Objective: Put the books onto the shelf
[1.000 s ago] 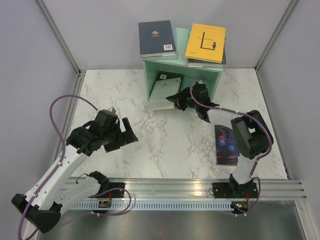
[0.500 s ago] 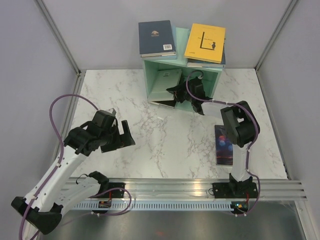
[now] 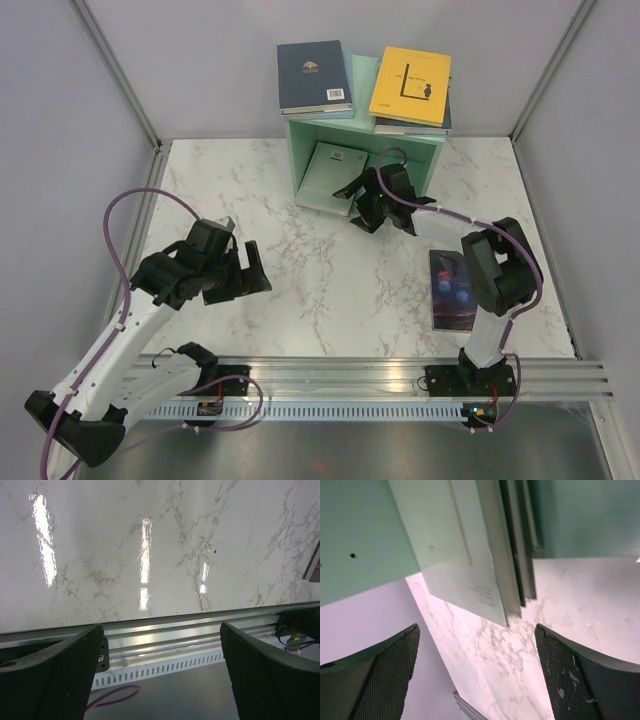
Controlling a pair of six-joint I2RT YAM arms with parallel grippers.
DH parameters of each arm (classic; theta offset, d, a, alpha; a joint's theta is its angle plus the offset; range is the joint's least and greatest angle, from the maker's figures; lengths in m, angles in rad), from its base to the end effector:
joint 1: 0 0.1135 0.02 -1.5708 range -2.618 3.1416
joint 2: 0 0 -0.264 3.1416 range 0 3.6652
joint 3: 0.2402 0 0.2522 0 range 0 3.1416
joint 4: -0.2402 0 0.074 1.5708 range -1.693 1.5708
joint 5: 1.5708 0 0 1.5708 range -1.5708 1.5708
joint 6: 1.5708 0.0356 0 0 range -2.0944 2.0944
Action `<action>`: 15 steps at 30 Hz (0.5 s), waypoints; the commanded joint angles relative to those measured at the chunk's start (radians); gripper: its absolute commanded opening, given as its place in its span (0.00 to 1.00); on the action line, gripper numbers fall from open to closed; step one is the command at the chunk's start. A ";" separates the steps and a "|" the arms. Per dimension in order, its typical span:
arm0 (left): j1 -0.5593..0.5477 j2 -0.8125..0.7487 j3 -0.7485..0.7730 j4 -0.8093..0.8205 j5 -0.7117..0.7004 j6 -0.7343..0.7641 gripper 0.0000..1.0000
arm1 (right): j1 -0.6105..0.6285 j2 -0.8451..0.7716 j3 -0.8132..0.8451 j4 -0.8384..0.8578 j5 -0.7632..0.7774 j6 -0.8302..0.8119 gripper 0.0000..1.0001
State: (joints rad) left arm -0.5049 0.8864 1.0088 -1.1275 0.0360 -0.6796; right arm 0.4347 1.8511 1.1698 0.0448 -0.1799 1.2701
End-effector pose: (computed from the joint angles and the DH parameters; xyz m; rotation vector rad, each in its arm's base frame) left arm 0.1286 -0.0725 0.3150 -0.2176 2.6439 -0.4700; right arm 0.3681 0.1779 0.1947 0.8885 2.2755 1.0715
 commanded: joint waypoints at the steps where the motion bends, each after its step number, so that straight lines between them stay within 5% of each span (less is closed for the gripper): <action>1: 0.008 -0.006 -0.004 0.025 0.008 -0.006 1.00 | -0.002 -0.070 0.011 -0.222 -0.006 -0.086 0.98; 9: 0.006 -0.003 -0.062 0.098 0.070 -0.066 1.00 | 0.013 -0.280 -0.036 -0.472 0.011 -0.302 0.96; 15: -0.024 0.035 -0.150 0.212 0.139 -0.119 0.99 | -0.014 -0.597 -0.185 -0.721 0.224 -0.451 0.96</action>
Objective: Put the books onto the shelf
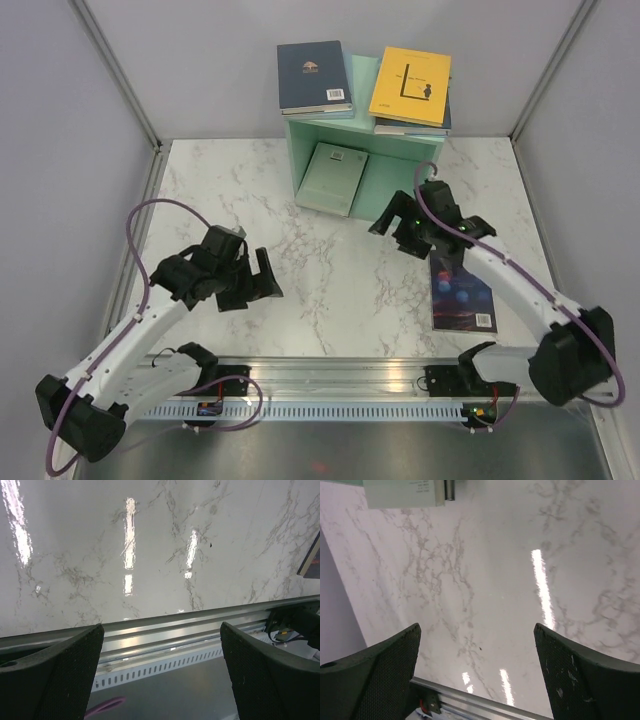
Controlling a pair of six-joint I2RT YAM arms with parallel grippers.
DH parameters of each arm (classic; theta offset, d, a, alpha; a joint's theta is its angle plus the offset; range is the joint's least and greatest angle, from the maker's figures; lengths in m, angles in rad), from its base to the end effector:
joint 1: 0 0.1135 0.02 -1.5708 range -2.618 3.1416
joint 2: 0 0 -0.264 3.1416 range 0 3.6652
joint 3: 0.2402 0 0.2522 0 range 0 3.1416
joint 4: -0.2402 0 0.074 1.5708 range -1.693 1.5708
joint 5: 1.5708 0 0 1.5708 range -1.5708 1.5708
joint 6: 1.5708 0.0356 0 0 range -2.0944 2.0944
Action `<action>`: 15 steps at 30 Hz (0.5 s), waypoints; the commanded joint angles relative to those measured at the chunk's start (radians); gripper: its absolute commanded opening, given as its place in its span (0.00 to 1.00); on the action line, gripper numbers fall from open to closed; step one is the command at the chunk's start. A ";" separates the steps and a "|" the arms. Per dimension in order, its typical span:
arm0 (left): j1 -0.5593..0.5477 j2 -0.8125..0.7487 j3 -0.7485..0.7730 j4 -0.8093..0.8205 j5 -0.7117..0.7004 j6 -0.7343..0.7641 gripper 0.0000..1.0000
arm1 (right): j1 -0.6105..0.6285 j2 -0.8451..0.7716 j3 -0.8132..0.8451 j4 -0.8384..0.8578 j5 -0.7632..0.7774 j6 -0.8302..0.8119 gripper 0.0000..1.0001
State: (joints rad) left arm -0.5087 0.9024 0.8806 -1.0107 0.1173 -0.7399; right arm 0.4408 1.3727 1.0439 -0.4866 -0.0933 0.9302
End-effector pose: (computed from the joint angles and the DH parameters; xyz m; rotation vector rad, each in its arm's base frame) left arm 0.1365 -0.0809 0.2814 -0.2695 2.7028 -0.5673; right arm 0.2647 0.1286 0.2703 0.5648 2.4543 0.7234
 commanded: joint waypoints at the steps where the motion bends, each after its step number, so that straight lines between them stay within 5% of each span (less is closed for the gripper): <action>1: -0.031 0.030 -0.025 0.121 0.058 -0.065 0.99 | -0.058 -0.205 -0.106 -0.207 0.159 -0.116 0.97; 6: -0.103 0.137 0.003 0.167 0.065 -0.069 0.98 | -0.308 -0.328 -0.218 -0.308 0.132 -0.154 0.97; 15: -0.165 0.202 0.018 0.205 0.074 -0.064 0.97 | -0.734 -0.095 -0.234 -0.254 0.055 -0.214 0.98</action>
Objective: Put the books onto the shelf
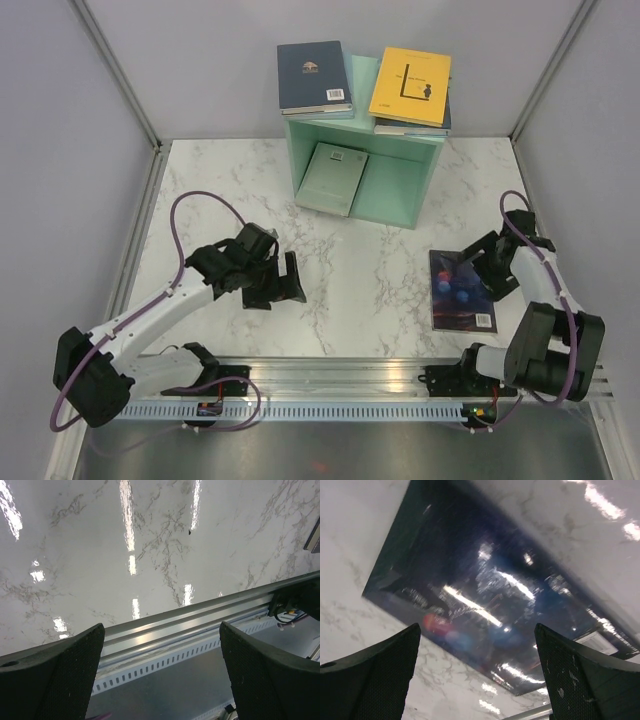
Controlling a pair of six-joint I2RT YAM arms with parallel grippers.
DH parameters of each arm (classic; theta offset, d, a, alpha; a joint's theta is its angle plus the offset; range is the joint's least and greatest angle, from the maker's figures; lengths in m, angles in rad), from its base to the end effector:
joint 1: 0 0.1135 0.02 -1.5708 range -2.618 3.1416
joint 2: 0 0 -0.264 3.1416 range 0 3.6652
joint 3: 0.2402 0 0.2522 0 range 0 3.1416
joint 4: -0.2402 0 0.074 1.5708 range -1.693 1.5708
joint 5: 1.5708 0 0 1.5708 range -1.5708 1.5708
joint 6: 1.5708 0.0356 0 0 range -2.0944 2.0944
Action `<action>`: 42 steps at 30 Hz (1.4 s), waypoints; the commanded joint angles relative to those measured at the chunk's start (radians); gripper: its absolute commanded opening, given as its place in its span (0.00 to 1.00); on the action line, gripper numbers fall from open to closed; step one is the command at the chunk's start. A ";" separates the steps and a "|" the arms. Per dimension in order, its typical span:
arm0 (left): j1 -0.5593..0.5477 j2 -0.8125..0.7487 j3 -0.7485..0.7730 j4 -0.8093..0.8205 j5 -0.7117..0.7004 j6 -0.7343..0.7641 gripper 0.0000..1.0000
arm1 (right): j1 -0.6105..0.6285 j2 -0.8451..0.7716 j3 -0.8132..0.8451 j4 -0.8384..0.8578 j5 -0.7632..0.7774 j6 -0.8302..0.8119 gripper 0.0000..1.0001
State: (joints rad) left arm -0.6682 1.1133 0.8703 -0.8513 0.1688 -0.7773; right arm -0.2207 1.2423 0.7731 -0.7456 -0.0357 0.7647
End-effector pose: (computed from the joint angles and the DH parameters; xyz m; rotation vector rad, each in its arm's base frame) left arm 0.1577 -0.1321 0.2527 -0.0961 2.8249 -0.6333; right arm 0.2136 -0.0466 0.2034 1.3177 2.4733 0.1836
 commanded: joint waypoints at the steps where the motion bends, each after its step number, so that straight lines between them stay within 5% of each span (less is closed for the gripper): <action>1: -0.007 -0.020 0.023 0.047 0.028 -0.027 0.97 | -0.128 0.072 0.051 0.006 0.019 -0.063 0.98; 10: -0.005 -0.102 -0.031 0.047 0.044 -0.043 0.97 | -0.298 0.304 0.135 0.038 0.165 -0.206 0.97; 18: -0.005 -0.069 -0.025 0.054 0.049 -0.036 0.98 | -0.293 0.299 -0.118 0.256 -0.102 -0.148 0.92; 31: -0.048 0.216 0.005 0.236 0.141 -0.045 0.97 | 0.135 0.043 -0.382 0.319 -0.322 0.143 0.90; 42: -0.317 0.570 0.142 0.394 0.182 -0.198 0.96 | 0.133 0.020 -0.359 0.241 -0.446 0.048 0.89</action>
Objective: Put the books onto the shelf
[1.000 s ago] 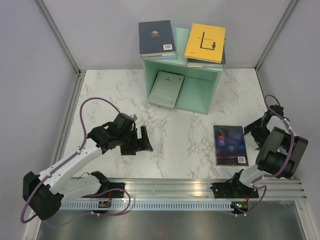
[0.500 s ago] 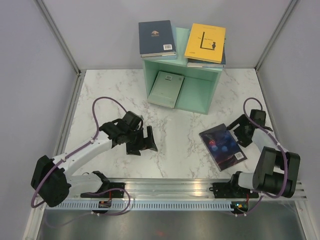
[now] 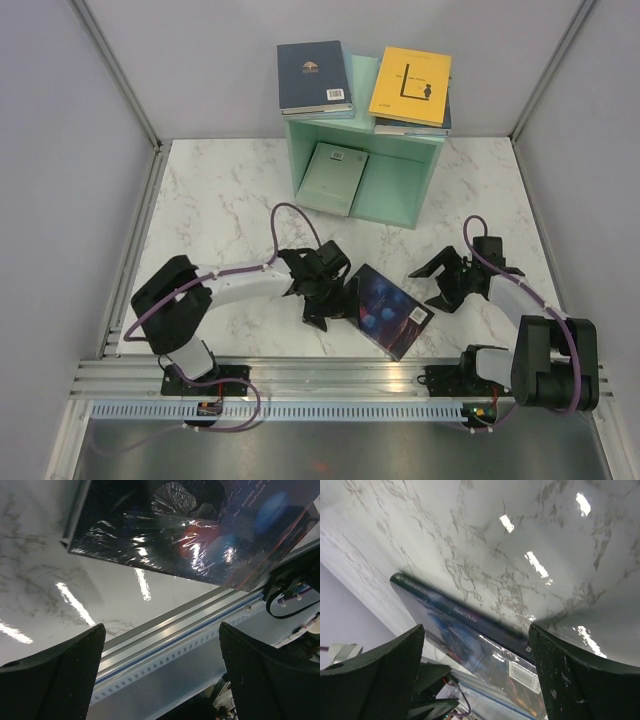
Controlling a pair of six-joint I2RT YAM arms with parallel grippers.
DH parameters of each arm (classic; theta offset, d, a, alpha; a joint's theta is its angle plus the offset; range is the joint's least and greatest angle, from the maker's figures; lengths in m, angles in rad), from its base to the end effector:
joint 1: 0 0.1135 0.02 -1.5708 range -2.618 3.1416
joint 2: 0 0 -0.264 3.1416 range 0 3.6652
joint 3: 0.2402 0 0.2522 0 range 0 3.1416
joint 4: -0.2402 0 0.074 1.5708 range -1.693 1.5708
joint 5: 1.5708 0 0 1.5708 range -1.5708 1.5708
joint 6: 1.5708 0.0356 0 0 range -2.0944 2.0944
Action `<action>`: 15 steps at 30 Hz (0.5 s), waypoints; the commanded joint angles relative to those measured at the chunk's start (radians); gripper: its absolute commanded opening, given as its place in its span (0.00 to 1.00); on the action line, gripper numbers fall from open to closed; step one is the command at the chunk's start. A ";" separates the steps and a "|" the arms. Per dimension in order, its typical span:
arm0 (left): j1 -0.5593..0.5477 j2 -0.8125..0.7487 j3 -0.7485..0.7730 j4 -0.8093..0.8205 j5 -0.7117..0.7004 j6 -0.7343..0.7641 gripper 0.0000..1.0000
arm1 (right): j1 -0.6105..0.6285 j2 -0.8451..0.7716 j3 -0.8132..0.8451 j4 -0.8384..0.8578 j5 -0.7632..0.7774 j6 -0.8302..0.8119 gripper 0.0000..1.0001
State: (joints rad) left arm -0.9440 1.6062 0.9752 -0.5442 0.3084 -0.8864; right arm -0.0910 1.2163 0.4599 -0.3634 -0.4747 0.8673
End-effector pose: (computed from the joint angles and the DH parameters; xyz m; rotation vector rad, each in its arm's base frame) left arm 0.1696 -0.2526 0.1817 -0.1823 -3.0379 0.7715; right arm 0.1944 -0.0014 0.1415 1.1436 2.5355 0.8630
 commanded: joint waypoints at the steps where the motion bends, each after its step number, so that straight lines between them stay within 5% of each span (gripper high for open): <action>1: -0.047 0.099 0.054 0.090 0.046 -0.092 0.95 | 0.005 0.048 -0.049 -0.153 -0.011 -0.082 0.89; 15: -0.033 0.380 0.244 0.101 -0.084 -0.097 0.94 | 0.005 0.029 -0.221 -0.164 -0.159 -0.221 0.88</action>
State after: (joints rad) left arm -0.9928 1.8950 1.1847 -0.5293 0.3473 -0.9882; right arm -0.0956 1.2213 0.3283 -0.4290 -0.7883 0.7776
